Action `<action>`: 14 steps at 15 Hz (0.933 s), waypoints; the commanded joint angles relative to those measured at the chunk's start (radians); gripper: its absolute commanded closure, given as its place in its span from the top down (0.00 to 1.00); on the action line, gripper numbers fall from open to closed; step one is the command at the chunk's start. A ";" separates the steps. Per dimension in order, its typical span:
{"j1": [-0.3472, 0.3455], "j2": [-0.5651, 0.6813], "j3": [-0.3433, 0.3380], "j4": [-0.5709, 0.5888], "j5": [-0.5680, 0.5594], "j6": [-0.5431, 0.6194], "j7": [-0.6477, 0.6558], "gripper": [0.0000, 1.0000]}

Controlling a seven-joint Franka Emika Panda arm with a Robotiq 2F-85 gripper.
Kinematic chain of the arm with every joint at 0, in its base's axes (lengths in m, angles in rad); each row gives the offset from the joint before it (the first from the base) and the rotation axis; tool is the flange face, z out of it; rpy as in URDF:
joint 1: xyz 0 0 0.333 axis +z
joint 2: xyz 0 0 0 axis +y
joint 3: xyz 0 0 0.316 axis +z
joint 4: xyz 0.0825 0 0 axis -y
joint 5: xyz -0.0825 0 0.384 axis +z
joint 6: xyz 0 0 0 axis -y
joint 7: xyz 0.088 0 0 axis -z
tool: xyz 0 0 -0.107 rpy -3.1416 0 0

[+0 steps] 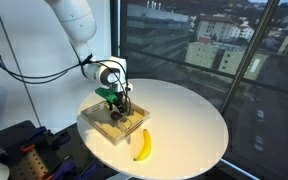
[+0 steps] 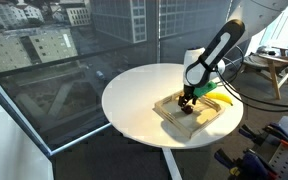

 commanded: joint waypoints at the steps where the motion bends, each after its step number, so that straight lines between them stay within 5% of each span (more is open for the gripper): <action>1: 0.010 0.012 -0.012 0.019 -0.007 0.003 0.000 1.00; 2: 0.010 0.013 -0.012 0.019 -0.007 0.003 -0.001 1.00; 4: 0.009 0.014 -0.011 0.019 -0.006 0.003 -0.001 0.74; 9: 0.008 0.015 -0.011 0.022 -0.006 0.001 -0.002 0.34; 14: 0.005 0.009 -0.006 0.024 -0.003 -0.013 -0.010 0.34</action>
